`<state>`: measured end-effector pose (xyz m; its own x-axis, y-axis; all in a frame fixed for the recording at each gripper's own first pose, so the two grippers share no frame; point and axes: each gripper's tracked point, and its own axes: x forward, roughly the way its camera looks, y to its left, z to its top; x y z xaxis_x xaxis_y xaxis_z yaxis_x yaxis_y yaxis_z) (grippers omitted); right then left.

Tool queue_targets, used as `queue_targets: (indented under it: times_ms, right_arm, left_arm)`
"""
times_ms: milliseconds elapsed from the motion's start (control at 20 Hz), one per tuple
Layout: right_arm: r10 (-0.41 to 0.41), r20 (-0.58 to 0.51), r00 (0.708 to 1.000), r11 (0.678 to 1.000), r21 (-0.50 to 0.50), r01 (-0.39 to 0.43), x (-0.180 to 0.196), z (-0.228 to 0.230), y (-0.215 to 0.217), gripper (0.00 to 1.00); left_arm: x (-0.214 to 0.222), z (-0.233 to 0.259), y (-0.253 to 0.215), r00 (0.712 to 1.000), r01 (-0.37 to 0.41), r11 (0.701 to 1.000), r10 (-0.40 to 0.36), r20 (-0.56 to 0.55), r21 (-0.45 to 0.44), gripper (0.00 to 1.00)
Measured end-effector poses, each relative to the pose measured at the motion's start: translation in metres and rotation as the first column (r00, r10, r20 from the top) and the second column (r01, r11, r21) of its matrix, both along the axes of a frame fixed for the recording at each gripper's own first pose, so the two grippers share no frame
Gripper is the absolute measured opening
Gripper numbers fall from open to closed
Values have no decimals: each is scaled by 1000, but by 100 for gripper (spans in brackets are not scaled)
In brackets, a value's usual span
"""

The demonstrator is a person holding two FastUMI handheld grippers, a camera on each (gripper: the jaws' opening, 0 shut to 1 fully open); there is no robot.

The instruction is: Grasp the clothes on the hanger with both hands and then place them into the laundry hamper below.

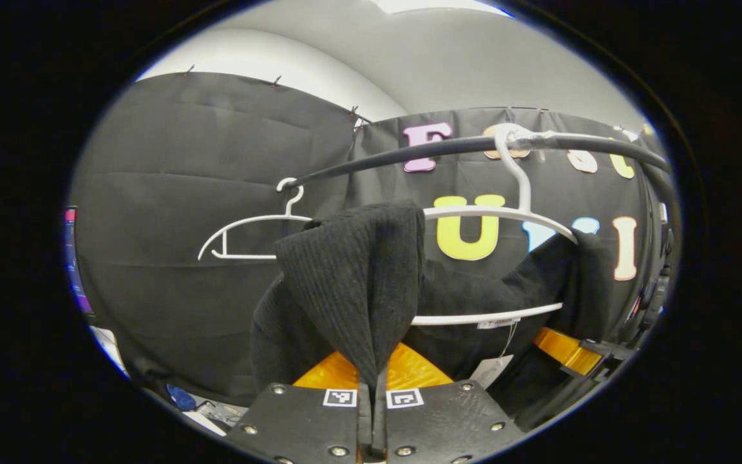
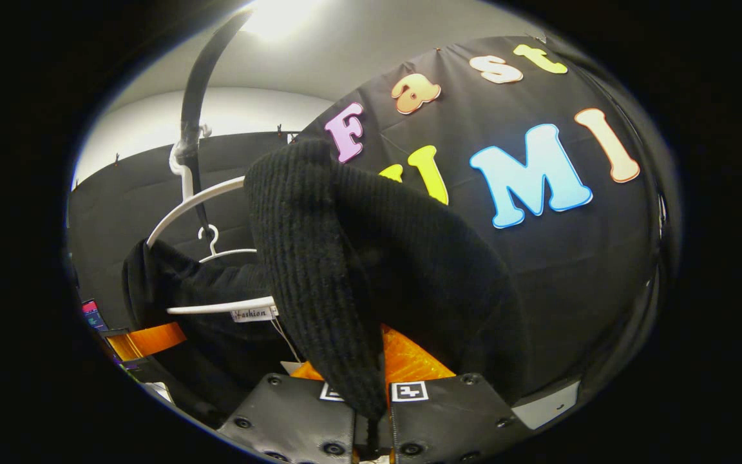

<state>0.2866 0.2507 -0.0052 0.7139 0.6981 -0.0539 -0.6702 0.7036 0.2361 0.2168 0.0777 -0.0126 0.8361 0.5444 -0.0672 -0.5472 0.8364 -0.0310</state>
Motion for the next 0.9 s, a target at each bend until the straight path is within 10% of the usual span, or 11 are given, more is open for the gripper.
queue_targets:
  times_ms: [900]
  right_arm:
    - [-273,62,960,958,105,265,9,67,-66,9]
  left_arm:
    - [-69,93,10,976,142,988,-130,175,-57,2]
